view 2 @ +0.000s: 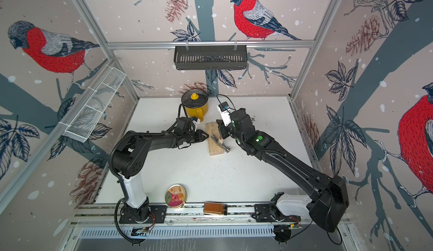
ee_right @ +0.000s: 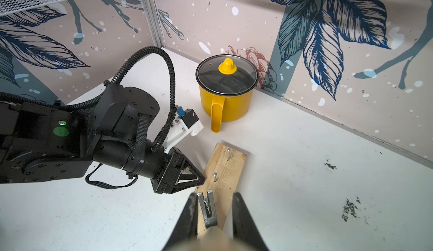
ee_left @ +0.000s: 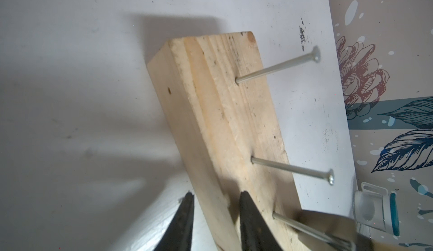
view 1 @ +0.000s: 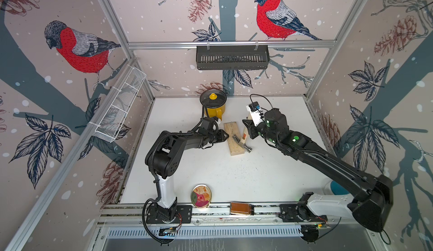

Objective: Use a claw hammer to pull out a nail
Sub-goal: Remove the nail from the mounting plate.

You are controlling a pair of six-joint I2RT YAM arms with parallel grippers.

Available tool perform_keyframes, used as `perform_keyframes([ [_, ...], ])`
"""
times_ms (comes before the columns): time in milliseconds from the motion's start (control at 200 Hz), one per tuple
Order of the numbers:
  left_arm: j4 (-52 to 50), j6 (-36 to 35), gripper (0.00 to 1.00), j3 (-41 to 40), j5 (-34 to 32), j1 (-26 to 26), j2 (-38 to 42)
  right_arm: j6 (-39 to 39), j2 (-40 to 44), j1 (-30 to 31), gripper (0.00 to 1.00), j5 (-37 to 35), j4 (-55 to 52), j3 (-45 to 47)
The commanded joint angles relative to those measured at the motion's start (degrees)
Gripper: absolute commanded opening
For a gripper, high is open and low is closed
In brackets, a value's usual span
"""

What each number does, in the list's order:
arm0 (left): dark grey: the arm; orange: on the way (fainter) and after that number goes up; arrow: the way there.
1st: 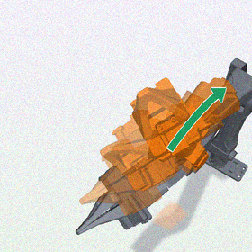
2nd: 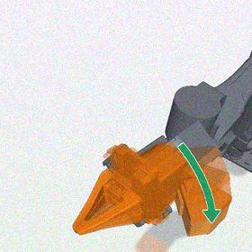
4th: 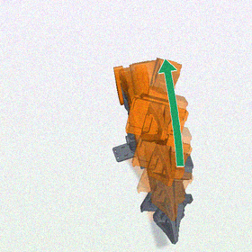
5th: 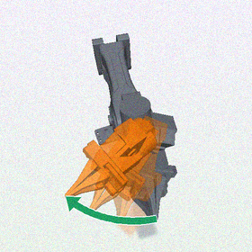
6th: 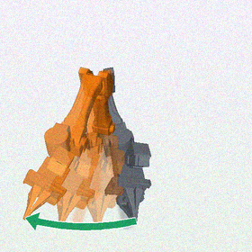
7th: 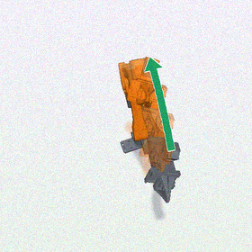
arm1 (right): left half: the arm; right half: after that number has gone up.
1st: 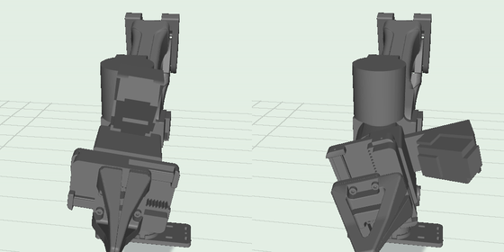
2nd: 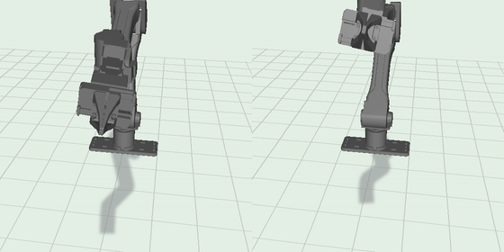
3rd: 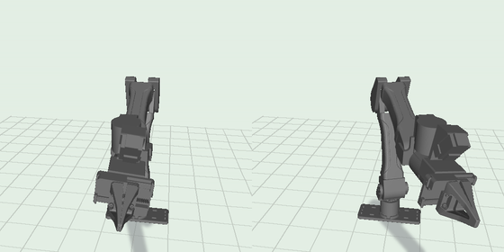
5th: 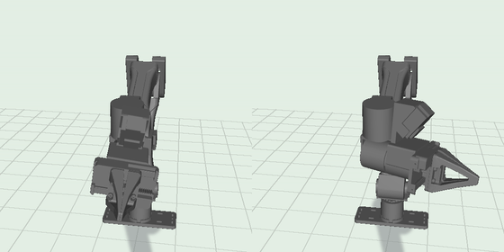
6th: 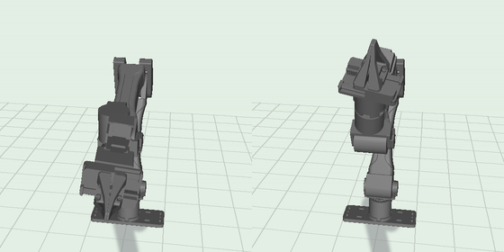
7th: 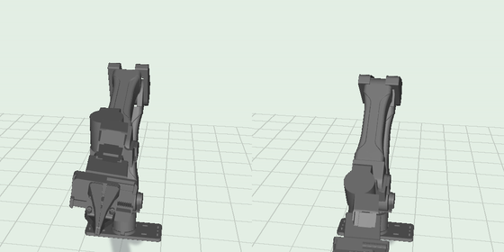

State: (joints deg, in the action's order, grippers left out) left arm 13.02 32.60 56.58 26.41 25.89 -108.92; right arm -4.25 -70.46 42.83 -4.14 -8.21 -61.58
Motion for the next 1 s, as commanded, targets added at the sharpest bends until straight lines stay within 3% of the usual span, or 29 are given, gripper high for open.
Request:
perform_keyframes([
  [0, -6.5, -0.9, 0.33, -0.6, -3.5, 0.1, -0.5, 0.1, 2.0, 0.0, 0.00, 0.0, 9.9, 1.8],
  [995, -6.3, -0.4, 0.33, -1.6, -2.6, 0.1, -0.5, -4.0, 8.5, -0.1, 0.00, 1.5, 17.3, 13.7],
])
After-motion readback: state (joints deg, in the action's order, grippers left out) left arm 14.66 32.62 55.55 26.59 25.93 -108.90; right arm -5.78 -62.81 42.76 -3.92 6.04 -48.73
